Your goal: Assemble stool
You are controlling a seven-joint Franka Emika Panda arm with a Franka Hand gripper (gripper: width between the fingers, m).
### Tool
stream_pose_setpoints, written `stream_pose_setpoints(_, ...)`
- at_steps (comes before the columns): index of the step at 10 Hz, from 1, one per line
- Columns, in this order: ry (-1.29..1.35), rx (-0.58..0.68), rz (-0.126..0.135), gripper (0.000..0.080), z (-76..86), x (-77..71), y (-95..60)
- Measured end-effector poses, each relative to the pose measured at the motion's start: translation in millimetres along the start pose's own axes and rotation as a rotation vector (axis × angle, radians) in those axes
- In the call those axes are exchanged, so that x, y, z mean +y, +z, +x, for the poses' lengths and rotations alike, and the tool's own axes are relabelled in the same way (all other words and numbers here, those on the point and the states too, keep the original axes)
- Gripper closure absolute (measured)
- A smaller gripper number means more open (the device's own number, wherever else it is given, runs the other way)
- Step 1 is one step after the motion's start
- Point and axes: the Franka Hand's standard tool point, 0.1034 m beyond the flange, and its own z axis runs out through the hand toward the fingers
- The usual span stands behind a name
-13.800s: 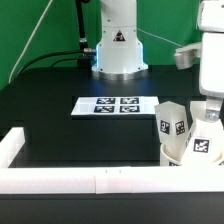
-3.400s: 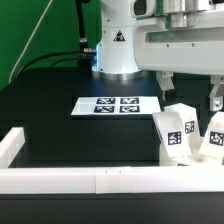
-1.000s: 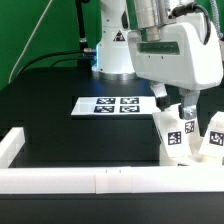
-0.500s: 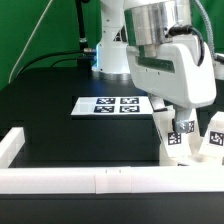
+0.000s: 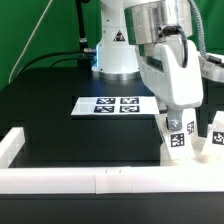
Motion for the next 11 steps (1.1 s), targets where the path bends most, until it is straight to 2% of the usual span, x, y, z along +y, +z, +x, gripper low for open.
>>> stream_pose_setpoints(1,0.033,0.0,0.0,0.0461,-0.1,0.0,0.1)
stream_pose_setpoints(4,0.42,-0.009,-0.017,0.0461,3.2,3.7,0.5)
stream_pose_setpoints(6,0.642,-0.012,-0.009,0.0461,5.6,10.1,-0.4)
stream_pose_setpoints(8,0.7,-0.008,0.011,0.0461,5.6,13.7,-1.2)
stream_pose_setpoints(11,0.719,-0.002,0.025,0.0461,4.5,15.6,-2.6)
